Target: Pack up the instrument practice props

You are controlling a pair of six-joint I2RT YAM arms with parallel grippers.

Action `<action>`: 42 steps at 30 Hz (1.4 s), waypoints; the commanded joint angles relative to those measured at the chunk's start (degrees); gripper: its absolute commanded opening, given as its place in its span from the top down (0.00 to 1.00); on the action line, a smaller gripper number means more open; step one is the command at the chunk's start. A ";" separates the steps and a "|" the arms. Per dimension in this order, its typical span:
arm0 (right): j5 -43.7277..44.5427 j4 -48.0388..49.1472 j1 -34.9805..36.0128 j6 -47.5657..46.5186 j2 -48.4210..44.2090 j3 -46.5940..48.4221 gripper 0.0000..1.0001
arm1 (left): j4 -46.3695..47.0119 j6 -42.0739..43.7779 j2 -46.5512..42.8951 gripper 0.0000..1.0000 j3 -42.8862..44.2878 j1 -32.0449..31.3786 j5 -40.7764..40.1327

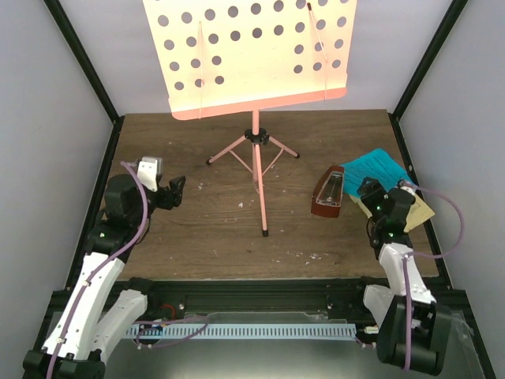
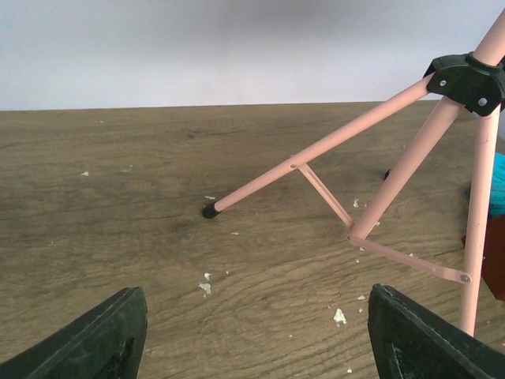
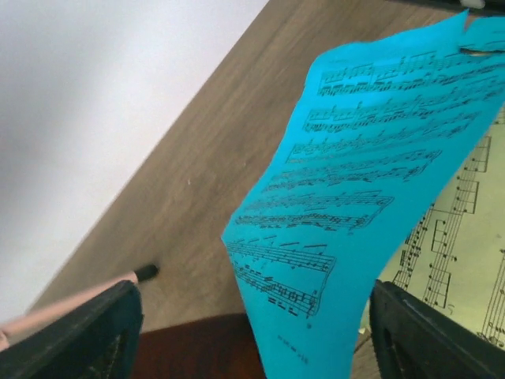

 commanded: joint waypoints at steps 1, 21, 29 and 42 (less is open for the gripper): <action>6.11 -6.58 -0.37 -3.22 -5.79 4.21 0.17 | -0.26 0.91 -0.99 0.22 -0.52 0.30 -0.88; -32.13 2.84 16.62 -5.11 -3.16 22.99 0.16 | -0.08 0.82 -1.36 0.20 -0.45 0.32 -1.50; -37.08 10.88 29.38 -2.26 18.38 31.31 0.39 | -0.19 0.60 -1.65 0.20 -0.51 0.30 -1.72; -41.67 16.05 31.12 2.52 37.25 42.06 0.59 | 0.04 0.38 -0.89 0.19 -0.17 0.24 -1.30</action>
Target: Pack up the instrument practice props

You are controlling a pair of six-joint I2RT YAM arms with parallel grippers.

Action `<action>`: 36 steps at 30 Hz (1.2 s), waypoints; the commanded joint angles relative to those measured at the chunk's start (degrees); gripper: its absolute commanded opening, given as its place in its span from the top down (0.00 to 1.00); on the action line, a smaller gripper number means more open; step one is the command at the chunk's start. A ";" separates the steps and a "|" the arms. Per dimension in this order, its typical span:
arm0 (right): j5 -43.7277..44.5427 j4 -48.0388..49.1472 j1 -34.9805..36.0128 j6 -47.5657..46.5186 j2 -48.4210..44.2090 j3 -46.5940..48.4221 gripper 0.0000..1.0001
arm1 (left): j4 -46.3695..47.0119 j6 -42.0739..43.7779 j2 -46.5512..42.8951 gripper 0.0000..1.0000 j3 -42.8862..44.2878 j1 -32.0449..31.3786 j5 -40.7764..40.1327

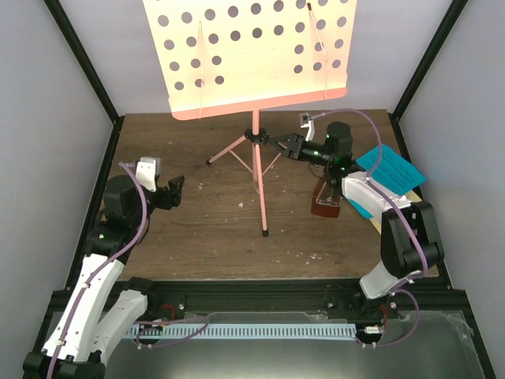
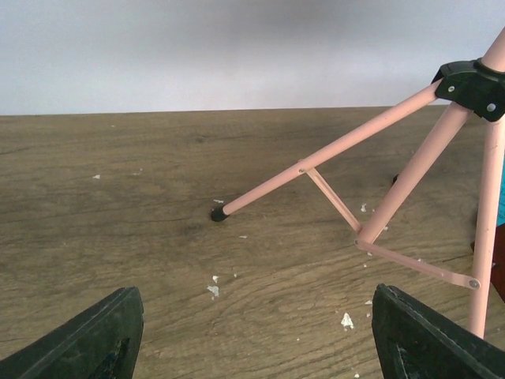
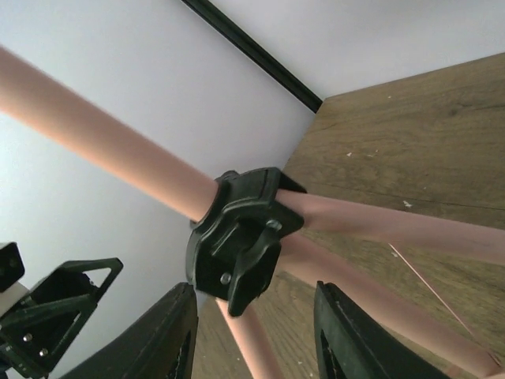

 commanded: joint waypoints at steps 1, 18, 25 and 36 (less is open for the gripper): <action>-3.05 4.55 1.27 1.77 3.90 4.32 0.59 | 0.07 0.29 0.32 0.19 -0.05 0.25 0.01; -5.15 5.23 1.42 -4.64 8.35 5.71 0.88 | -0.13 0.50 0.99 0.19 -0.19 -0.31 -0.88; -3.53 3.15 1.53 -14.59 6.73 4.17 0.93 | -0.12 0.39 1.17 0.19 -0.13 -0.31 -0.85; 1.94 1.84 2.93 -47.30 3.10 0.88 0.95 | -0.09 0.56 1.32 0.19 -0.14 -0.35 -1.03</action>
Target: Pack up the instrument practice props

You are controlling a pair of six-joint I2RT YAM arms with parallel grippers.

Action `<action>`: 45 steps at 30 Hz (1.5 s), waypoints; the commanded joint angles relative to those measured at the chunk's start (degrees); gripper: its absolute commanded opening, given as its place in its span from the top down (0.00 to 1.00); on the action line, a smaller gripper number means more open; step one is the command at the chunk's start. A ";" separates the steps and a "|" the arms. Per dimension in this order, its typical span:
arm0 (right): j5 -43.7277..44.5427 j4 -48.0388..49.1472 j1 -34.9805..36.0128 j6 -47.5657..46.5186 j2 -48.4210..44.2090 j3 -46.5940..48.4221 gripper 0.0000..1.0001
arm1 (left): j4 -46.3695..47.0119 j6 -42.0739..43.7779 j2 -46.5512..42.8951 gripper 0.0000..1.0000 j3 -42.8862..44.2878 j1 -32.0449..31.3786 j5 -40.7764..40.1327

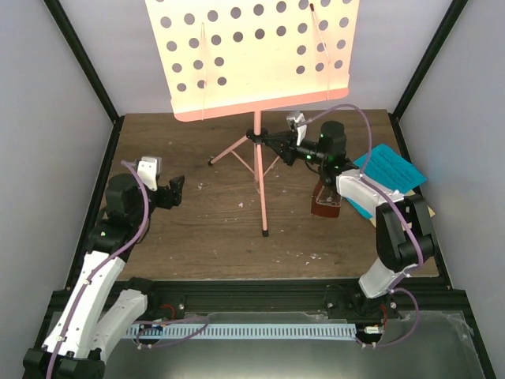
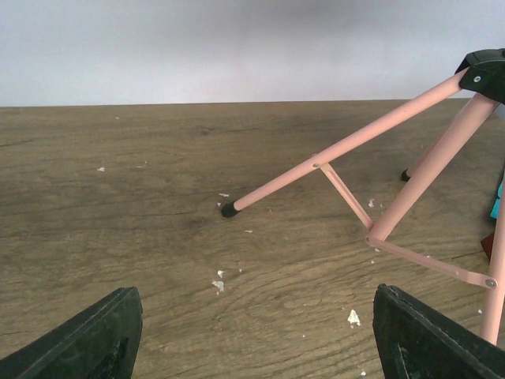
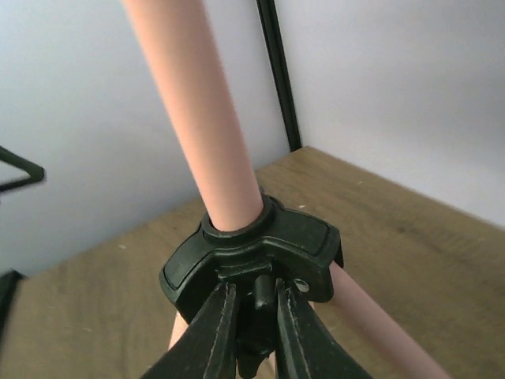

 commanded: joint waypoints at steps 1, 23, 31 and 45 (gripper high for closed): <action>4.48 -3.21 1.46 -20.21 -2.41 -2.26 0.95 | -0.11 0.56 -0.20 0.19 -0.13 -0.18 0.00; 25.62 -0.39 8.30 -50.27 -7.79 -9.11 0.65 | -0.20 0.58 0.67 0.18 -0.09 -0.15 0.99; 24.27 -1.45 8.39 -30.13 -19.69 -15.73 0.42 | -0.27 0.72 1.23 0.19 -0.13 -0.15 1.40; 17.07 -14.15 7.98 -1.11 -23.20 -12.11 0.06 | -0.55 0.82 2.40 0.19 -0.04 -0.21 1.11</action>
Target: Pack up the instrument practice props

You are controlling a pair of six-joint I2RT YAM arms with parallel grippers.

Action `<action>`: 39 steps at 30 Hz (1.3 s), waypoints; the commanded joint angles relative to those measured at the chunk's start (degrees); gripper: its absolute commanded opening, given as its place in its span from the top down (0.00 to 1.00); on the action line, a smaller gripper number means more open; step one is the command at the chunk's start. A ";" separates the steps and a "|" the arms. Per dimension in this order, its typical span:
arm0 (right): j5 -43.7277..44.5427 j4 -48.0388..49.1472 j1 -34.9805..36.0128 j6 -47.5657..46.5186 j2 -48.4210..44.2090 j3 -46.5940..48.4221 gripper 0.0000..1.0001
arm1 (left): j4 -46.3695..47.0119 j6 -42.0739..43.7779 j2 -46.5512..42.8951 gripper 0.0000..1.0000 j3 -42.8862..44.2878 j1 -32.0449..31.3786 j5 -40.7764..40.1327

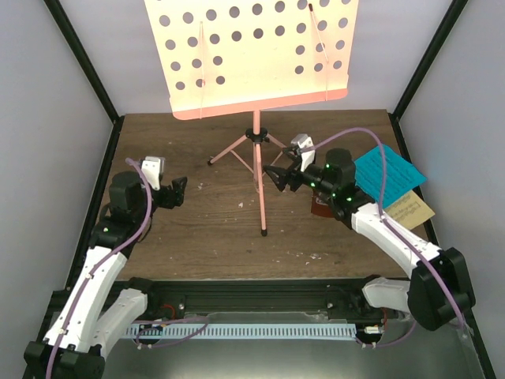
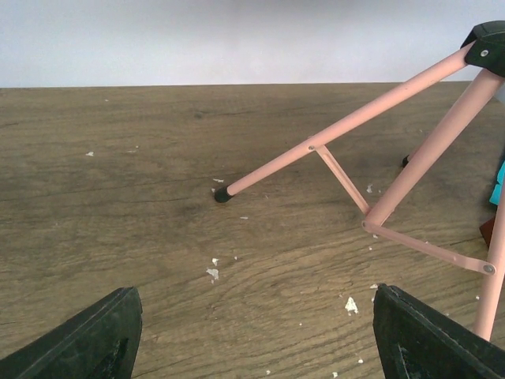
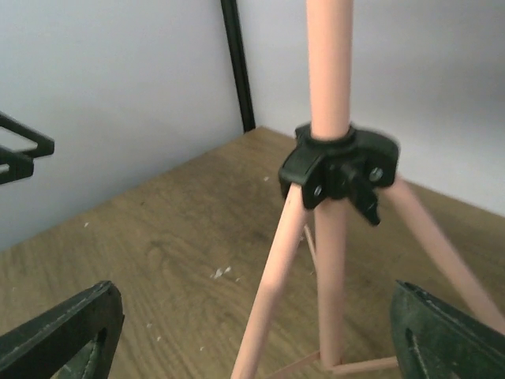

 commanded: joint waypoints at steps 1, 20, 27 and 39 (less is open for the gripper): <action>-4.97 -2.57 -0.19 12.53 2.03 3.47 0.04 | -0.21 0.81 0.43 0.19 0.01 -0.14 0.04; -3.40 12.01 -3.43 74.20 10.80 5.93 0.03 | -0.43 0.89 -0.45 0.19 0.05 -0.16 -0.15; -1.48 17.95 -3.43 86.97 15.06 5.60 0.09 | -0.35 0.85 -1.25 0.18 -0.05 -0.14 0.03; -1.44 22.10 -3.44 91.30 18.83 6.63 0.40 | -0.30 0.76 -1.54 0.19 -0.05 -0.12 0.29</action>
